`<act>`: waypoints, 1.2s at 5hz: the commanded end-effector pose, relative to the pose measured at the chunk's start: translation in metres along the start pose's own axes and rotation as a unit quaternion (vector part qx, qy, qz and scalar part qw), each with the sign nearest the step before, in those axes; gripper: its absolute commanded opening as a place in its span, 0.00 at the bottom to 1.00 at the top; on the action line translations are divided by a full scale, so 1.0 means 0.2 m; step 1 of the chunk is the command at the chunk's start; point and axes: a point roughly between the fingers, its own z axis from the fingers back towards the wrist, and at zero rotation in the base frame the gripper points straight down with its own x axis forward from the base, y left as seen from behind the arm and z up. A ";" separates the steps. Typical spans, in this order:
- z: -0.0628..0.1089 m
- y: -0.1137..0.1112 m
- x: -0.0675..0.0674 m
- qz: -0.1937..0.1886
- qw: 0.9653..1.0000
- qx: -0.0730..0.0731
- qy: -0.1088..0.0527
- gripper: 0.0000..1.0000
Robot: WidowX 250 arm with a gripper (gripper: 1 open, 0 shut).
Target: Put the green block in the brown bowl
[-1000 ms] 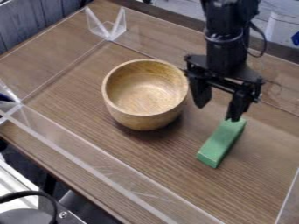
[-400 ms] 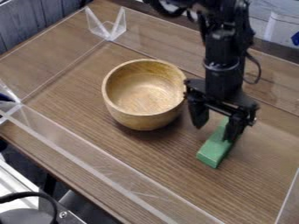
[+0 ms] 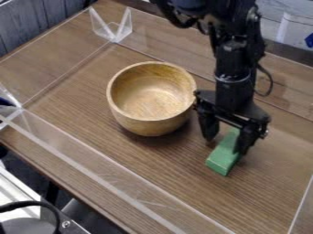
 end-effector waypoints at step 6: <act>0.54 0.10 0.03 -0.005 0.996 -0.007 -0.086 0.00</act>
